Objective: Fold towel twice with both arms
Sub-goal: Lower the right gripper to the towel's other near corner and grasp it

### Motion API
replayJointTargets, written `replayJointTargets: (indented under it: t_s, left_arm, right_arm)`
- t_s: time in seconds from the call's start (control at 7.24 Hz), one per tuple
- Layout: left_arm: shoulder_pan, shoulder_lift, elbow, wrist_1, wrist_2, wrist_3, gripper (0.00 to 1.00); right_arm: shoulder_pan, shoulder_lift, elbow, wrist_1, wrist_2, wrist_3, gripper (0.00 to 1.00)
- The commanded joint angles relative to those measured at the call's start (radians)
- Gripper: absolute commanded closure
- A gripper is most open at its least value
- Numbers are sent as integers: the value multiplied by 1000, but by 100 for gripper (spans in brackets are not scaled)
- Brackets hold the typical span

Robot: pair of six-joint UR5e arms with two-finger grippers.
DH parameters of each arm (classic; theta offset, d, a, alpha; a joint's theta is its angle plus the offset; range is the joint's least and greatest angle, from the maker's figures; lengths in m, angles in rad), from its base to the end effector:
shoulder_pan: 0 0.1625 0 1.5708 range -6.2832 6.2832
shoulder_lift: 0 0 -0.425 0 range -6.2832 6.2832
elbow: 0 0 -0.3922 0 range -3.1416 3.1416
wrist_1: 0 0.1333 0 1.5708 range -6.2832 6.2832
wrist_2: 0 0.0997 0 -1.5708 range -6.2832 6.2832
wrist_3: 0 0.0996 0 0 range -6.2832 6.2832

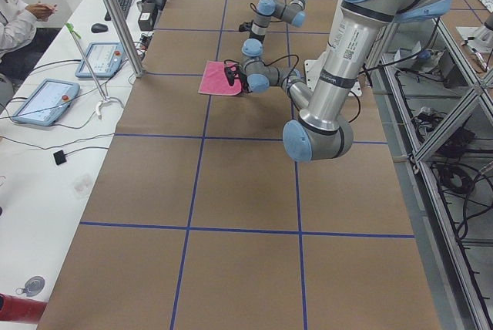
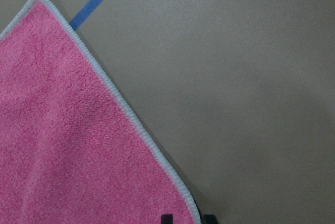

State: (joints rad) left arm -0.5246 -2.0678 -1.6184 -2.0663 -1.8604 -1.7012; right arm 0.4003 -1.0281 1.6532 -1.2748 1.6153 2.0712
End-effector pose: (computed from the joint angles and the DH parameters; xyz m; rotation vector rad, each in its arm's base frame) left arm 0.5281 -0.4268 0.2952 -0.0561 1.0727 -0.4410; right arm -0.5733 -0.3825 0.2777 -0.0900 -0.9461 0.8139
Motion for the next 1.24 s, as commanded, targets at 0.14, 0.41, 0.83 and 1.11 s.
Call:
replayJointTargets:
  t_s: [0.14, 0.41, 0.83, 1.11]
  left_arm:
    - [0, 0, 0, 0, 0, 0, 100]
    - [2, -2, -5, 0, 0, 5, 100]
    - [-2, -3, -34, -26, -5, 28, 100]
    - [-2, 2, -92, -25, -10, 26, 100]
  right_arm:
    - [0, 0, 0, -2, 0, 0, 100]
    - [18, -4, 32, -2, 8, -8, 100]
    - [44, -64, 153, -27, 29, -11, 100]
    - [46, -88, 218, -63, 29, -13, 100]
